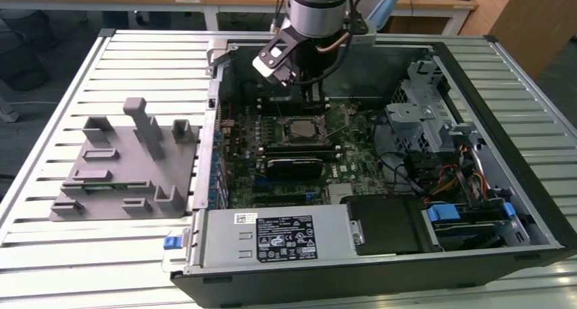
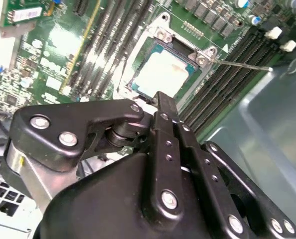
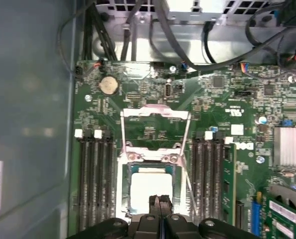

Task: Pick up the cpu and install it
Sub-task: 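Close the cpu cover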

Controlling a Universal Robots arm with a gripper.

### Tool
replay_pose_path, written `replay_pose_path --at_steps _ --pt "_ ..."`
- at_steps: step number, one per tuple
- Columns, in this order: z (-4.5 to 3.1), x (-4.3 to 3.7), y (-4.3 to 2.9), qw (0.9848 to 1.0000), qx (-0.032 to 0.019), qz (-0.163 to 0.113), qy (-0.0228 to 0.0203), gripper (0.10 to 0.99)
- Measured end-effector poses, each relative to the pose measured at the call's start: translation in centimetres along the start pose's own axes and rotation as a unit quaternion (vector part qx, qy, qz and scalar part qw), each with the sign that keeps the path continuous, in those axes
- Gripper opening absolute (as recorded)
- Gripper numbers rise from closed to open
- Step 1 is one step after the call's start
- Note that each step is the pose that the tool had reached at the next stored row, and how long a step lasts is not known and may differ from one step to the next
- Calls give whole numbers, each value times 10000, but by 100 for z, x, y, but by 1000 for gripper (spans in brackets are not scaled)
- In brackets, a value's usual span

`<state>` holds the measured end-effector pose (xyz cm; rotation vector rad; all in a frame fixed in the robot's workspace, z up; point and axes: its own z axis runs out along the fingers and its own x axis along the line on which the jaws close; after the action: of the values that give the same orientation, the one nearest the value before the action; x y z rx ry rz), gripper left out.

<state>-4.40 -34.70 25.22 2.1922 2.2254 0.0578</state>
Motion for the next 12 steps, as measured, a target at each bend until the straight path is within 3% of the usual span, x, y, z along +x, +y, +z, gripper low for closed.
replay_pose_path --at_steps 5,10,12 --pt "1 -56 18 10000 0 14 0 106" --pt "6 -59 186 10000 6 14 0 106" --pt "-18 -60 205 10000 12 14 1 106"
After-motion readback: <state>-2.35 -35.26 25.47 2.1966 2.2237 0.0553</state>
